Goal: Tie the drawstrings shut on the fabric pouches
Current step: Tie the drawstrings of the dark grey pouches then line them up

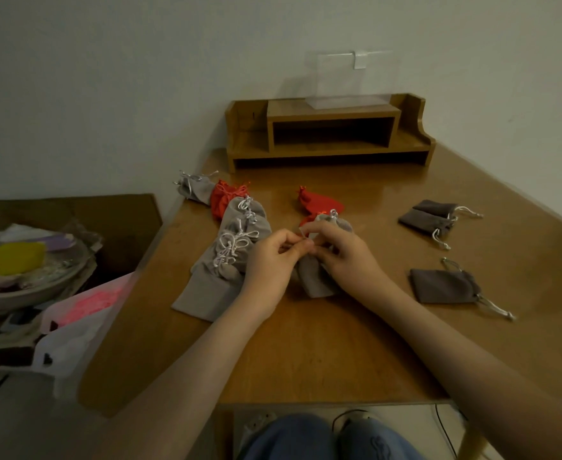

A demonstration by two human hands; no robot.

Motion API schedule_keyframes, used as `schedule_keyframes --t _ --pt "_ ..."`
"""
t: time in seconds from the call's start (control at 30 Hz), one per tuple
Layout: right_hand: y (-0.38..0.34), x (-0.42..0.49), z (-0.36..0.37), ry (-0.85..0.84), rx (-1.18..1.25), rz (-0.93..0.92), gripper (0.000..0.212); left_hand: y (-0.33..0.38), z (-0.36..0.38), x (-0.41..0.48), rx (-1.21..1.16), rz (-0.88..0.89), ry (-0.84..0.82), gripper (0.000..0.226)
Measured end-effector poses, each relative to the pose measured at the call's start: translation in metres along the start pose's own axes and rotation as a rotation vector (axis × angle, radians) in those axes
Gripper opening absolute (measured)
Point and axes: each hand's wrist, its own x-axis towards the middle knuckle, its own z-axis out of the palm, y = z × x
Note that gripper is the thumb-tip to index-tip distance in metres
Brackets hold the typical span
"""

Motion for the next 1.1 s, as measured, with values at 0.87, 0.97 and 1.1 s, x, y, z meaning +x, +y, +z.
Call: schedule_keyframes --t 0.87,0.97,1.1 --pt "-0.001 0.004 -0.005 0.036 0.149 0.159 0.014 0.003 0.002 0.001 -0.179 -0.114 -0.024 0.021" --pt "0.001 0.005 -0.004 0.023 0.104 0.164 0.014 0.004 0.002 0.001 -0.170 -0.103 -0.029 0.013" --pt "0.003 0.004 -0.005 0.010 0.057 0.153 0.016 0.001 0.002 0.002 -0.144 -0.091 -0.006 0.008"
